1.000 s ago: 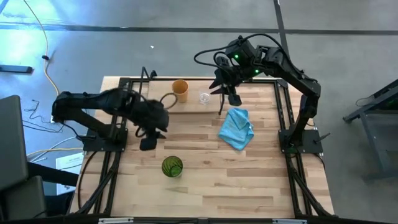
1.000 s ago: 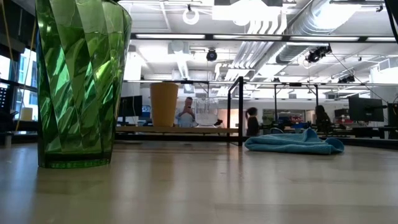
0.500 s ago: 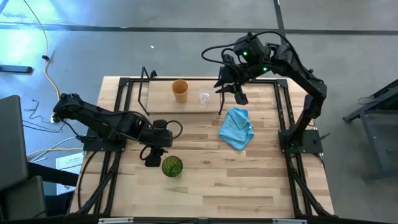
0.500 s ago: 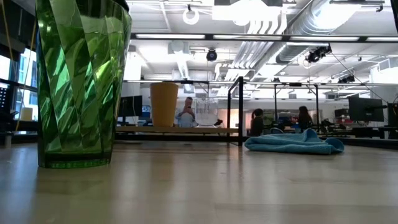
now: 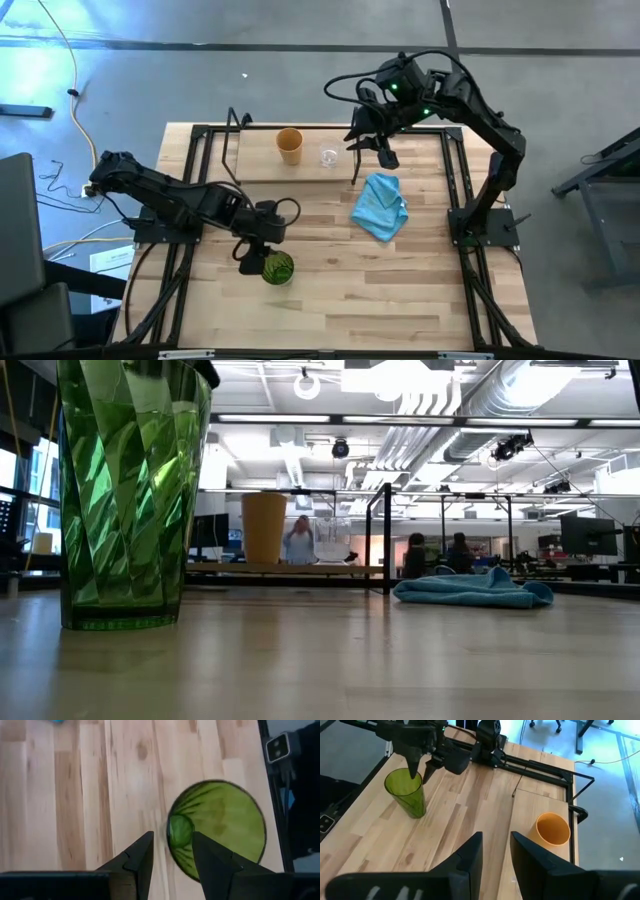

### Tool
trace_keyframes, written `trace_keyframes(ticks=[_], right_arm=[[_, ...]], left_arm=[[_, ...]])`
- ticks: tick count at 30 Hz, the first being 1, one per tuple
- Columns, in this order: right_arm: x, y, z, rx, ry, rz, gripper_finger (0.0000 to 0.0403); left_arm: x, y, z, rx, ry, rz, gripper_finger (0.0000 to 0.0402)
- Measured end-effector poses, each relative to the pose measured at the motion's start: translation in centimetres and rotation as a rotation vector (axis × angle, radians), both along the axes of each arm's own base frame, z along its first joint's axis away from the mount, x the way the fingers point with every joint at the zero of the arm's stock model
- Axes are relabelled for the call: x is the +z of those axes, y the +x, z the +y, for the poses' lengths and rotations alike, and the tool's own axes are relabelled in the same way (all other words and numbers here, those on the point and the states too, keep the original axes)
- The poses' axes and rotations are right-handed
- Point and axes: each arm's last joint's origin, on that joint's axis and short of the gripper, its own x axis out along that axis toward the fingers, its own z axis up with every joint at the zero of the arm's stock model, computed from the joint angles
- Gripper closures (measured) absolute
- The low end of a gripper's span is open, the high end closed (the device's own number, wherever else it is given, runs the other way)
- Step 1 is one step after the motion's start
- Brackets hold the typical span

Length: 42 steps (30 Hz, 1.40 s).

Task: Stack small to large cups/mugs on shelf
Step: Put the green cup on the shelf

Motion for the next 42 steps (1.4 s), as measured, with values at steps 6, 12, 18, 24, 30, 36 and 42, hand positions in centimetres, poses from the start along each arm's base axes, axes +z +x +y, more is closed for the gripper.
trace_keyframes(ticks=[6,12,18,24,30,36,42], right_arm=[[0.0,0.0,0.0,0.002,-0.002,0.0,0.0311],[0.0,0.0,0.0,0.0,0.0,0.001,0.0311],[0.0,0.0,0.0,0.0,0.001,0.001,0.0311],[0.0,0.0,0.0,0.0,0.001,0.003,0.0311],[0.0,0.0,0.0,0.0,0.001,0.003,0.0311],[0.0,0.0,0.0,-0.001,0.001,0.003,0.0311],[0.0,0.0,0.0,-0.002,0.003,0.003,0.0311]], left_arm=[[-0.5,0.8,-0.2,-0.01,-0.018,0.006,0.0277],[-1.3,1.0,-0.3,-0.012,-0.014,0.051,0.0277],[-1.8,1.4,-0.4,-0.016,-0.019,0.068,0.0277],[-2.0,1.5,-0.4,-0.016,-0.019,0.079,0.0277],[-2.3,1.7,-0.4,-0.016,-0.017,0.09,0.0277],[-2.6,1.9,-0.5,-0.016,-0.015,0.102,0.0277],[-3.2,2.0,-0.5,-0.015,-0.008,0.132,0.0277]])
